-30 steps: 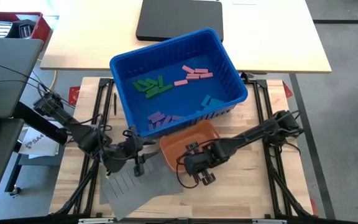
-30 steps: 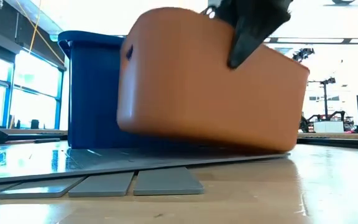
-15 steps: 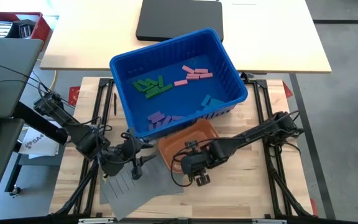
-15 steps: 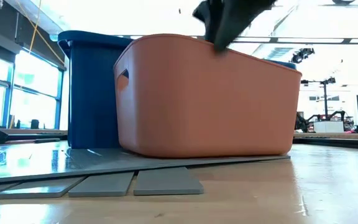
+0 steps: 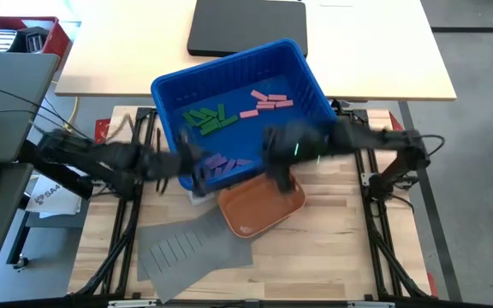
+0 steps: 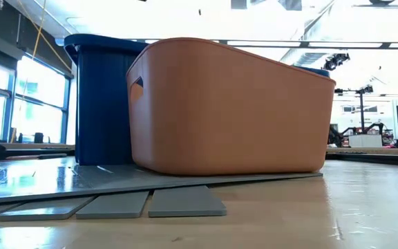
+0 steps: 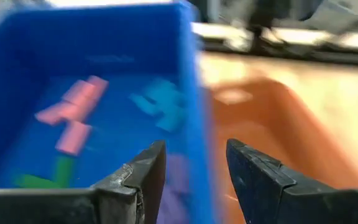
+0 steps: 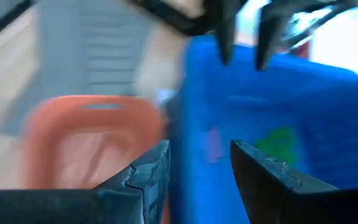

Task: Sort blocks
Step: Put the blue block into the orange bin

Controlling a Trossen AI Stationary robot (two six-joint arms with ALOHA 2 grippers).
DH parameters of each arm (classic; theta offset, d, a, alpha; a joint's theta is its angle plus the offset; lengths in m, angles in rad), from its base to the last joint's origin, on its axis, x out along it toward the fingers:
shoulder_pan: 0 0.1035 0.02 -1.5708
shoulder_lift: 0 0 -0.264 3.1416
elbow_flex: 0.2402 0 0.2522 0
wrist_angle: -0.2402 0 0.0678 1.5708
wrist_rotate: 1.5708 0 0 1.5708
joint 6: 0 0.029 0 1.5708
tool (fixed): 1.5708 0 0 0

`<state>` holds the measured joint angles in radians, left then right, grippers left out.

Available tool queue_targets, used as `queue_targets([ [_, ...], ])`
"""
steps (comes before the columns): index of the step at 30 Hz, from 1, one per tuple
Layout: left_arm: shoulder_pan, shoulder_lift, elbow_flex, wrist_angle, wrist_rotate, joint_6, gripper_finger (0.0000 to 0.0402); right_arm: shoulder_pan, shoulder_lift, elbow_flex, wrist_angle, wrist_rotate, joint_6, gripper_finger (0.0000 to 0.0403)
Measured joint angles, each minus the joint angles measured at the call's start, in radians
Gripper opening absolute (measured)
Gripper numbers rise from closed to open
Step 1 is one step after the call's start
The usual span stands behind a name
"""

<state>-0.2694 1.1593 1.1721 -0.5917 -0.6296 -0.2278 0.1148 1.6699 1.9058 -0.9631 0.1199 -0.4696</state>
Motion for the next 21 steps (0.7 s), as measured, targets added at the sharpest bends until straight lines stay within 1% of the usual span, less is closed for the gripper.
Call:
queue_targets([
  [2,0.097,-0.025,0.000,0.050,0.007,0.101,0.0159,-0.113,-0.039,-0.009,0.041,-0.063,-0.047,0.0165],
  [3,0.145,-0.037,0.000,0.076,0.032,0.146,0.0159,-0.173,-0.051,-0.011,0.064,-0.097,-0.049,0.0165],
  [5,0.234,-0.058,0.000,0.131,0.126,0.201,0.0158,-0.283,-0.064,-0.021,0.119,-0.155,-0.013,0.0165],
  [7,0.322,-0.072,0.000,0.182,0.234,0.194,0.0158,-0.381,-0.064,-0.024,0.162,-0.179,0.062,0.0165],
  [9,0.394,-0.074,0.000,0.210,0.292,0.129,0.0158,-0.463,-0.054,-0.024,0.210,-0.184,0.169,0.0165],
  [12,0.471,-0.069,0.000,0.194,0.310,-0.010,0.0158,-0.561,-0.020,-0.023,0.254,-0.203,0.357,0.0165],
  [14,0.500,-0.068,0.000,0.169,0.324,-0.114,0.0158,-0.603,0.012,-0.022,0.267,-0.230,0.384,0.0165],
  [15,0.510,-0.068,0.000,0.161,0.347,-0.161,0.0158,-0.620,0.029,-0.017,0.263,-0.233,0.384,0.0165],
  [18,0.536,-0.072,0.000,0.156,0.449,-0.293,0.0158,-0.649,0.083,0.032,0.245,-0.233,0.398,0.0167],
  [21,0.554,-0.079,0.000,0.155,0.552,-0.400,0.0158,-0.676,0.157,0.107,0.146,-0.233,0.472,0.0173],
])
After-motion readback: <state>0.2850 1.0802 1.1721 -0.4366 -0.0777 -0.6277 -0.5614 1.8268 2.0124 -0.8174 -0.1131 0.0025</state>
